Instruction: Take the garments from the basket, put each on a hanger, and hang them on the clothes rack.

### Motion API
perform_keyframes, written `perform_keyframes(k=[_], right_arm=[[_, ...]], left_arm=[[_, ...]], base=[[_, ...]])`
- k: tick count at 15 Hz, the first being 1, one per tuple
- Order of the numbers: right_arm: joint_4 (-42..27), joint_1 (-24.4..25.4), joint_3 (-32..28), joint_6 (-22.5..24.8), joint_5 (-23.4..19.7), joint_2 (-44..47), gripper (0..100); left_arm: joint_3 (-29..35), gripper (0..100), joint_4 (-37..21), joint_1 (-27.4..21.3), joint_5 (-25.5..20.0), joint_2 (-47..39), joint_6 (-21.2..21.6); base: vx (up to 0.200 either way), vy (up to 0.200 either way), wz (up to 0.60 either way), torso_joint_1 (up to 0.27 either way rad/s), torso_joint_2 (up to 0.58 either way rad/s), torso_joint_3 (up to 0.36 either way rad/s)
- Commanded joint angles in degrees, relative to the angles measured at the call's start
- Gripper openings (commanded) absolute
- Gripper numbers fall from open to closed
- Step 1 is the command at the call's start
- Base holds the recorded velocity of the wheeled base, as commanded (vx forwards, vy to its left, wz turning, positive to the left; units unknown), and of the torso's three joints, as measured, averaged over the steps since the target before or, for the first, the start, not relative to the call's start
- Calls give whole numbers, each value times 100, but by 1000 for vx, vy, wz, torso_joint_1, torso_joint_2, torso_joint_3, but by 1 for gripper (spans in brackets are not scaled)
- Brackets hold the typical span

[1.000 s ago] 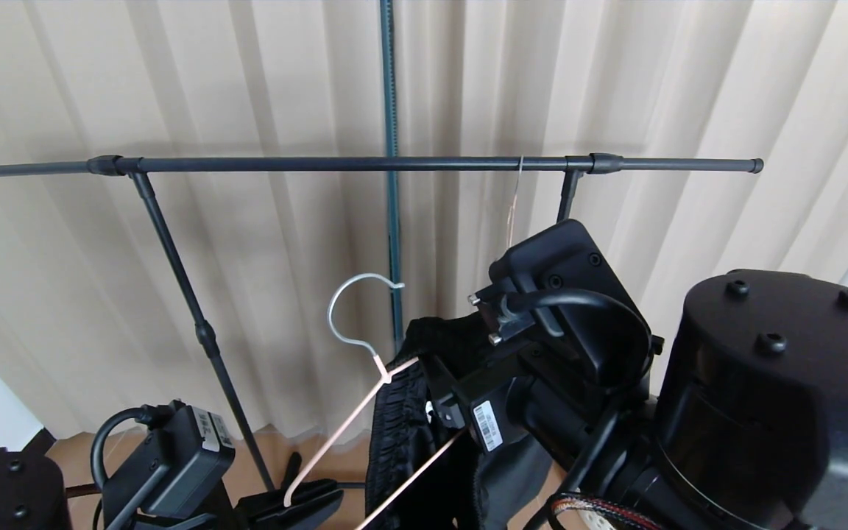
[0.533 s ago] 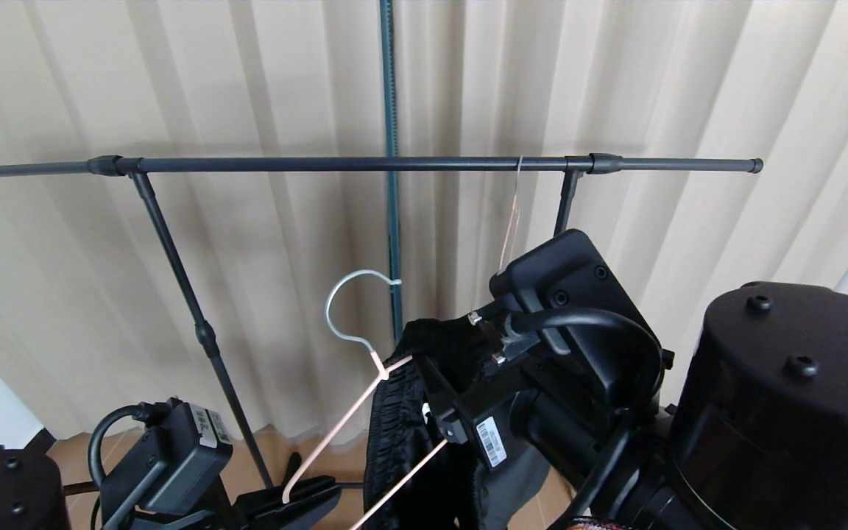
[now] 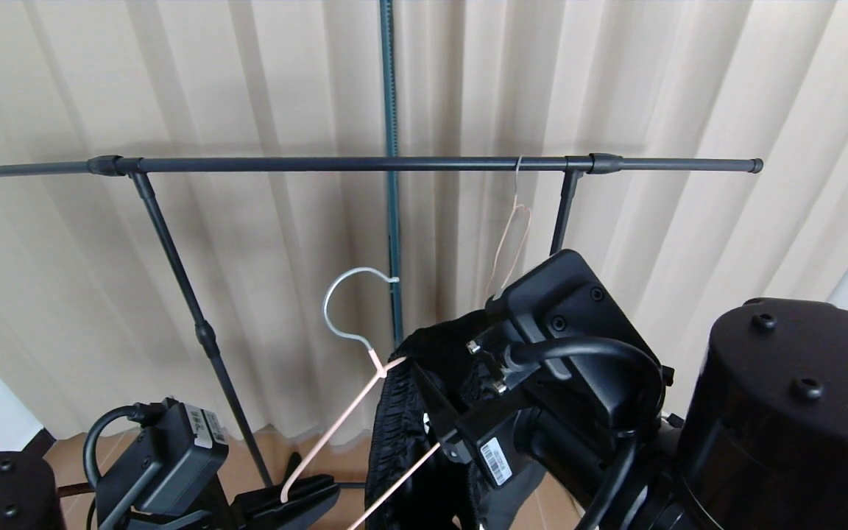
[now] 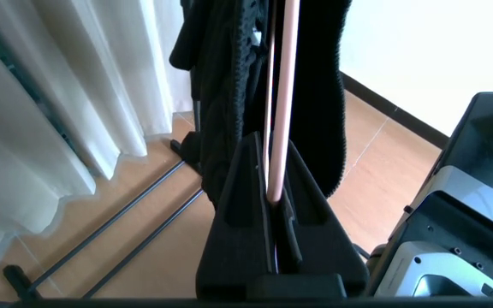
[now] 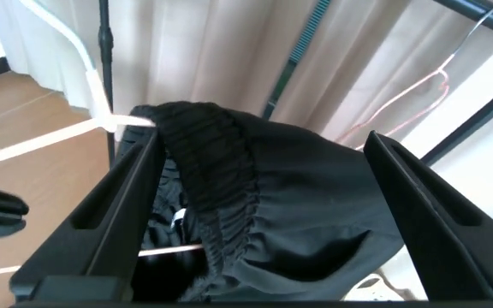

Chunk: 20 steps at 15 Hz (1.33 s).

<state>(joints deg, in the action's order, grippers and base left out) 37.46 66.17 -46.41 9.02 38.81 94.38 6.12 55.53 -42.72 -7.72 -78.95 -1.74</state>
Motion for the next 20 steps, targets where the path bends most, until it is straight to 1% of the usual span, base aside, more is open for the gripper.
perform_keyframes(k=[1,4,6,7,9,10,11,12,13,14,15,16,17,18,19,20], right_arm=[[-11,1,88,12,-85,-95,100],[16,1,273,170,-313,-183,100],[16,-8,484,302,-744,-412,100],[7,-16,528,302,-1007,-482,100],[-20,-78,633,328,-1368,-666,100],[-37,-166,703,407,-1482,-746,100],[-37,-315,818,689,-1728,-877,100],[-55,-570,950,1146,-2194,-1132,100],[-81,-684,985,1278,-2440,-1255,100],[-125,-772,1002,1304,-2589,-1334,100],[-459,-1124,967,1322,-2985,-1572,100],[-723,-1449,906,1480,-3381,-1677,100],[-995,-1818,783,1743,-3943,-1774,100],[-1356,-2187,545,1893,-4497,-1783,100],[-1971,-2530,97,1972,-5094,-1739,100],[-2366,-2680,-167,2069,-5393,-1677,100]], left_arm=[[-6,0,11,0,-2,2,-1],[-49,0,19,0,-2,11,16],[-111,0,19,0,-19,46,42],[-111,0,11,0,-28,28,51],[-129,0,19,0,-37,28,51],[-137,0,11,0,-46,37,60],[-137,0,19,0,-46,37,60],[-146,0,19,-9,-46,46,95],[-146,0,19,0,-46,55,122],[-155,0,11,-9,-55,55,139],[-173,0,11,-26,-63,37,148],[-199,0,19,-26,-107,37,148],[-199,0,19,-26,-160,55,183],[-216,0,19,-35,-195,64,280],[-234,0,19,-44,-213,64,412],[-252,0,19,-61,-213,64,473]], base=[[0,0,0,0,0,0],[0,0,0,0,0,0],[0,0,0,0,0,0],[0,0,0,0,0,0],[0,0,0,0,0,0],[0,0,0,0,0,0],[0,0,0,0,0,0],[0,0,0,0,0,0],[0,0,0,0,0,0],[0,0,0,0,0,0],[0,0,0,0,0,0],[0,0,0,0,0,0],[0,0,0,0,0,0],[0,0,0,0,0,0],[0,0,0,0,0,0],[0,0,0,0,0,0]])
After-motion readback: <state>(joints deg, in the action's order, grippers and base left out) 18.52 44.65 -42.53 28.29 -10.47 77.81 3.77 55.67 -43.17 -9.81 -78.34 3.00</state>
